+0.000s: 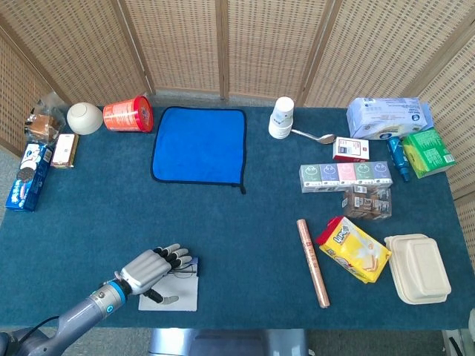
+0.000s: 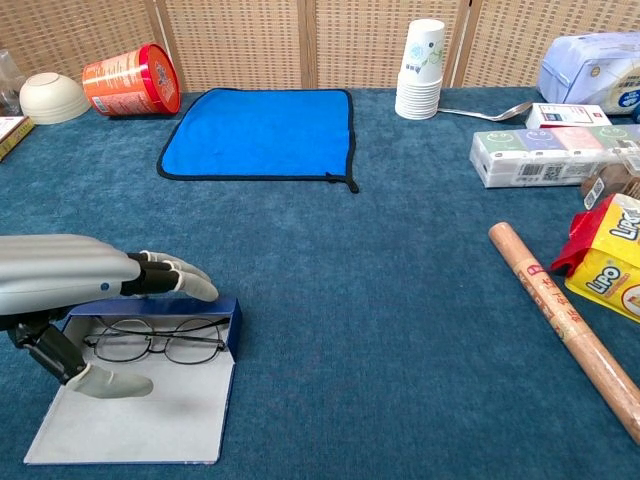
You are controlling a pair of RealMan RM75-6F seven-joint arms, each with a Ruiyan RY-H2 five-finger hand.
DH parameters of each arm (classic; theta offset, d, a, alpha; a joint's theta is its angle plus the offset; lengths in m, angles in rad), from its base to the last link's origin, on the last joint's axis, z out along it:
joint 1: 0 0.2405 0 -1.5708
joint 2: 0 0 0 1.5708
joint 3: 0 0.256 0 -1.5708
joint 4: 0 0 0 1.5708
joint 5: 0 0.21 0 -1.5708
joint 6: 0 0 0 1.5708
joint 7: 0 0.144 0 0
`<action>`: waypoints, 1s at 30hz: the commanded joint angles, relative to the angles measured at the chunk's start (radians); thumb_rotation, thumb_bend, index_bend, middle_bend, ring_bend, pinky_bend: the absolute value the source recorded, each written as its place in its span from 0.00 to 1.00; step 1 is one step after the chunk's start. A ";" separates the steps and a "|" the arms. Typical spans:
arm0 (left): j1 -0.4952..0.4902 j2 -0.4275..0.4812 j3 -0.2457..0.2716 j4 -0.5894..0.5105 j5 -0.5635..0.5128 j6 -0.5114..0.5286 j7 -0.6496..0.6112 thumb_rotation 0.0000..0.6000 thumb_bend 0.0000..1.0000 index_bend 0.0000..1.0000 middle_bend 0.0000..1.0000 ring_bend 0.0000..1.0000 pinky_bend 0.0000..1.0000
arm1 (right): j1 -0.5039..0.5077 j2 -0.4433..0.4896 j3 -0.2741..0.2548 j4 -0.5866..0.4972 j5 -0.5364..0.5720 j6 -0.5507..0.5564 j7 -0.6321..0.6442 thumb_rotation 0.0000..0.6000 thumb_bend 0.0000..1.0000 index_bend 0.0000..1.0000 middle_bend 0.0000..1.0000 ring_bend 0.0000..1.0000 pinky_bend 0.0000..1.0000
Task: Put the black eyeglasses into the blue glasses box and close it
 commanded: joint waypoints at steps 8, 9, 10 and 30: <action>-0.048 -0.021 -0.056 0.061 -0.131 -0.044 0.026 0.39 0.21 0.06 0.05 0.00 0.20 | -0.003 0.000 0.003 0.007 0.013 0.002 0.011 0.69 0.43 0.15 0.29 0.23 0.24; -0.060 -0.028 -0.058 0.065 -0.146 -0.055 0.040 0.37 0.21 0.06 0.05 0.00 0.20 | -0.004 -0.001 0.003 0.009 0.014 0.003 0.014 0.69 0.43 0.15 0.29 0.23 0.24; -0.068 -0.032 -0.058 0.065 -0.156 -0.061 0.052 0.38 0.21 0.06 0.05 0.00 0.20 | -0.005 -0.001 0.003 0.010 0.015 0.005 0.015 0.69 0.43 0.15 0.29 0.23 0.24; -0.156 -0.053 -0.022 -0.015 -0.233 -0.066 0.196 0.35 0.21 0.10 0.06 0.00 0.19 | -0.019 0.000 0.004 0.026 0.021 0.023 0.039 0.69 0.43 0.15 0.29 0.23 0.24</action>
